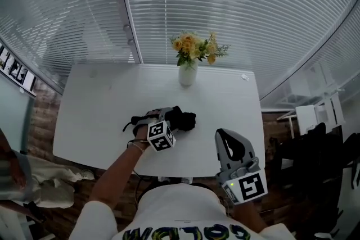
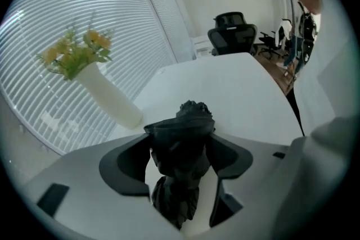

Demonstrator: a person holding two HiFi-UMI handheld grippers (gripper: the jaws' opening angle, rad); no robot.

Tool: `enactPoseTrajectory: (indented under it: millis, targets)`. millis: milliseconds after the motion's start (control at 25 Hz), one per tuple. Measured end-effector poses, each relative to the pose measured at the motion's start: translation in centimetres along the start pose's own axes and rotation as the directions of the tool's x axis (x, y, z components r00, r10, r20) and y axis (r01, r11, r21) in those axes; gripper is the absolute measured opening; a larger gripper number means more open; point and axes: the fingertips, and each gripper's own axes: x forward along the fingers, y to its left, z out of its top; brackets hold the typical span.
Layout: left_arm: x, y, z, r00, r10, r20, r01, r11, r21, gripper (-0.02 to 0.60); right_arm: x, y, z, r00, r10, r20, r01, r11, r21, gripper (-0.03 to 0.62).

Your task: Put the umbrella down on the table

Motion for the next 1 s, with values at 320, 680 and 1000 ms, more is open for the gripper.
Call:
enactPoseTrajectory:
  millis: [320,680,1000]
  targets:
    - [-9.9,3.3,4.6,0.935,0.22,0.277,-0.131,0.943,-0.307,0.283,0.5,-0.2,-0.1,1.0,0.002,-0.006,-0.002,1.0,0.002,0.009]
    - [-21.4,4.4,8.7,0.724,0.481,0.495,-0.131,0.8,-0.586,0.101,0.9,0.2,-0.1,1.0,0.016,-0.009,-0.016,1.0,-0.004,0.009]
    - [-28.0,4.1,8.9,0.587,0.638,0.498,-0.1,0.668,-0.738,0.029,0.9,0.9,0.0,0.999,0.033,-0.009,-0.033,0.999,-0.001,0.009]
